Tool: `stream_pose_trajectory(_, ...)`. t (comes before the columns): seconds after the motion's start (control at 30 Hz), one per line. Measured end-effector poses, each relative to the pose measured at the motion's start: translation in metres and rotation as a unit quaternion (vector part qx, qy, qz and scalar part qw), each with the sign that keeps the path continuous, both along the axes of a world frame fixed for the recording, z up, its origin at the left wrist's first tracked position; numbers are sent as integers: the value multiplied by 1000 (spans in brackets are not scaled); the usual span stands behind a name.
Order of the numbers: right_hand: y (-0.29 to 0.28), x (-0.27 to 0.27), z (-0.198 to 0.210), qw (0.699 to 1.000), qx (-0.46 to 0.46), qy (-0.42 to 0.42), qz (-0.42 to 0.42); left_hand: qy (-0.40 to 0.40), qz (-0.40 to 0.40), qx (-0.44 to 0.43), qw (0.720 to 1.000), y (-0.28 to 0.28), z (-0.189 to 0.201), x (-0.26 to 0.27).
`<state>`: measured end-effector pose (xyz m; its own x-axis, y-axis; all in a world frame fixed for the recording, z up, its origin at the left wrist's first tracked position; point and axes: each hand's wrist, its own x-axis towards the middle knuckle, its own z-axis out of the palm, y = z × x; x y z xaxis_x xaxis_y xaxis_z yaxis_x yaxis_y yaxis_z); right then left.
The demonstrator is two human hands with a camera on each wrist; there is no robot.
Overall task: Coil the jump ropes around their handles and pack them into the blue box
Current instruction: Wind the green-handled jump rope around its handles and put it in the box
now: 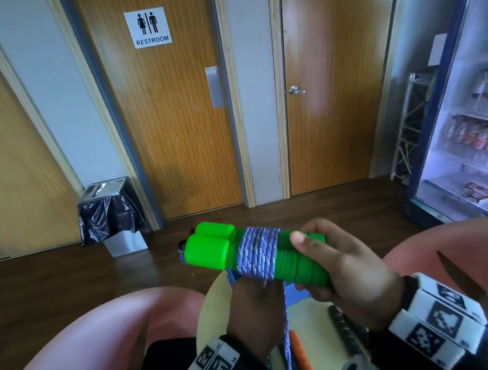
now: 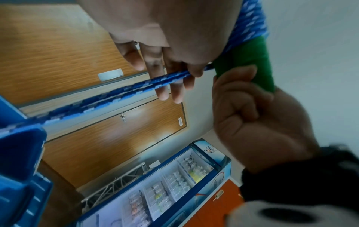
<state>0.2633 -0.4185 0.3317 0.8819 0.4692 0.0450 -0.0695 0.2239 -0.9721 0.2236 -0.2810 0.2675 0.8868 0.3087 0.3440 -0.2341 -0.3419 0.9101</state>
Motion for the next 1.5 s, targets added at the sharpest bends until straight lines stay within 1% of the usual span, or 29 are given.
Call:
stream_pose_trajectory(0.03,0,2,-1,1000,-4,-11,-12,-4,-5,7,1000,0,0,-1)
stream_pose_trajectory(0.07,0,3,-2,1000,-3,-18,-26,-7,-21,-7,1000,-2,1,-4)
stream_pose_trajectory(0.17,1,10,-4,995,4,-39,-94,22,-63,-35,997,-6,0,-11)
stream_pose_trajectory(0.2,1,14,-5,991,-11,-59,-123,38,-83,-38,995,-6,0,-14)
stream_pose_trajectory(0.27,-1,24,-11,978,-51,-105,-171,63,-89,-59,992,-4,-2,-18)
stream_pose_trajectory(0.3,-3,28,-14,970,-79,-131,-190,74,-87,-85,990,-3,-2,-19)
stream_pose_trajectory(0.37,-5,33,-19,950,-144,-181,-210,89,-83,-139,983,0,-1,-20)
stream_pose_trajectory(0.4,-6,35,-22,941,-168,-202,-213,96,-85,-150,980,2,1,-22)
stream_pose_trajectory(0.43,-6,36,-23,932,-187,-220,-218,101,-88,-139,981,3,1,-23)
stream_pose_trajectory(0.47,-7,37,-24,925,-203,-231,-224,105,-88,-109,985,4,1,-24)
stream_pose_trajectory(0.57,-8,40,-26,905,-256,-244,-235,112,-67,26,991,11,3,-28)
stream_pose_trajectory(0.63,-8,40,-27,890,-303,-258,-221,105,-69,102,987,14,7,-29)
stream_pose_trajectory(0.7,-8,38,-26,866,-356,-297,-188,94,-77,169,978,19,13,-31)
stream_pose_trajectory(0.77,-9,36,-23,834,-413,-340,-133,86,-83,246,962,25,20,-32)
stream_pose_trajectory(0.87,-9,32,-17,775,-506,-376,-42,78,-103,362,923,33,36,-32)
stream_pose_trajectory(0.9,-9,32,-16,759,-527,-382,-13,73,-109,391,911,36,41,-30)
stream_pose_trajectory(0.93,-9,33,-15,750,-538,-383,19,66,-112,422,897,39,45,-27)
stream_pose_trajectory(1.0,-10,34,-11,751,-535,-380,83,55,-124,474,870,49,47,-17)
stream_pose_trajectory(1.03,-11,35,-8,757,-525,-373,112,55,-141,480,864,54,47,-12)
stream_pose_trajectory(1.13,-16,40,5,768,-513,-346,166,86,-193,423,881,63,46,-4)
stream_pose_trajectory(1.27,-25,42,25,780,-490,-322,221,93,-220,353,905,68,43,4)
stream_pose_trajectory(1.3,-27,41,29,788,-480,-304,236,91,-225,335,911,68,43,6)
stream_pose_trajectory(1.4,-34,39,40,849,-411,-208,260,78,-235,259,934,64,46,10)
stream_pose_trajectory(1.47,-39,39,43,875,-365,-167,270,68,-241,235,939,62,45,13)
stream_pose_trajectory(1.5,-40,38,43,888,-342,-153,268,64,-245,207,945,58,45,13)
